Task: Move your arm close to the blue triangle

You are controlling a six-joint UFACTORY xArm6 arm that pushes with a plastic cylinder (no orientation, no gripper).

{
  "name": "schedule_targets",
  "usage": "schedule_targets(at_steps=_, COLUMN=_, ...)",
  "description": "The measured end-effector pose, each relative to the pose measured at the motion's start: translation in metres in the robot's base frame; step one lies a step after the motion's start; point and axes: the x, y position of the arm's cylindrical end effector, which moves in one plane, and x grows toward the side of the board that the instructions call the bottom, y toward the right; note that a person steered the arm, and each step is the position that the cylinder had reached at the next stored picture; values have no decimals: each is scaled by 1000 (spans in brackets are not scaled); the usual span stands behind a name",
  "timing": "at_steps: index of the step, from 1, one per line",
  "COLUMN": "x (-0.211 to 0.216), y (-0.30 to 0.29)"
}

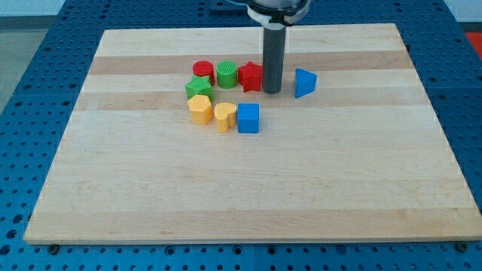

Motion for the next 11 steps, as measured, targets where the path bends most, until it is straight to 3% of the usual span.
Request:
schedule_targets(at_steps=3, x=39, y=54)
schedule_targets(at_steps=5, x=17, y=130)
schedule_targets(at_steps=6, x=3, y=137)
schedule_targets(at_steps=11, x=-30, y=78)
